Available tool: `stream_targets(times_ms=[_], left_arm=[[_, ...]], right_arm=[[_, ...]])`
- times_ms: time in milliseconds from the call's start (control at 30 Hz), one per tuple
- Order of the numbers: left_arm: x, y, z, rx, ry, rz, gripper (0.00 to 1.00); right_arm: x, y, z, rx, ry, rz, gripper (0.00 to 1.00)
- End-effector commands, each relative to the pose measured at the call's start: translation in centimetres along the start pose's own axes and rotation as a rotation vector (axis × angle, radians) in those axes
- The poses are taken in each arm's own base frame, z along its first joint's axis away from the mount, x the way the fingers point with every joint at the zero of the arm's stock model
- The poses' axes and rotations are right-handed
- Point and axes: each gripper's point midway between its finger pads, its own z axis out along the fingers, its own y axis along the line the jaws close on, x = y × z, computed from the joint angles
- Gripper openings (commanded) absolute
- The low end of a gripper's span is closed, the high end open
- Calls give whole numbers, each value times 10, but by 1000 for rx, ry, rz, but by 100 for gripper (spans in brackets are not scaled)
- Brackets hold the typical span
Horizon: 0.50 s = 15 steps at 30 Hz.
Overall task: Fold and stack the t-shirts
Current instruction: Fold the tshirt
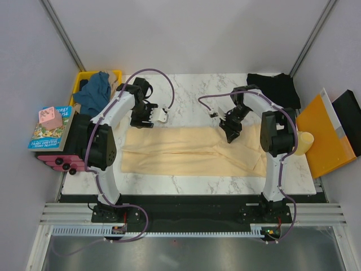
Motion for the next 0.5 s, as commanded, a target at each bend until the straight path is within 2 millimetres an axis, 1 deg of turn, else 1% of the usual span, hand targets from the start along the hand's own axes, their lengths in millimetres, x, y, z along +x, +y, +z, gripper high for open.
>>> stream_targets(times_ms=[0,167,267,467], left_arm=[[-9,8,-3,-26,-28,-11,70],[-11,10,-2,-25,-32,-8,70],[-11,10,-3,-28,-28,-6,70],[-12,10,-3,-28,-31,-4,71]], right_arm=[[-19,-5,-23,83,-37,-56,44],[-4,-15,-6,54,-10,-15,45],[2,-25,0,59,-7,3,46],[2,-29,6,52,-11,11,46]])
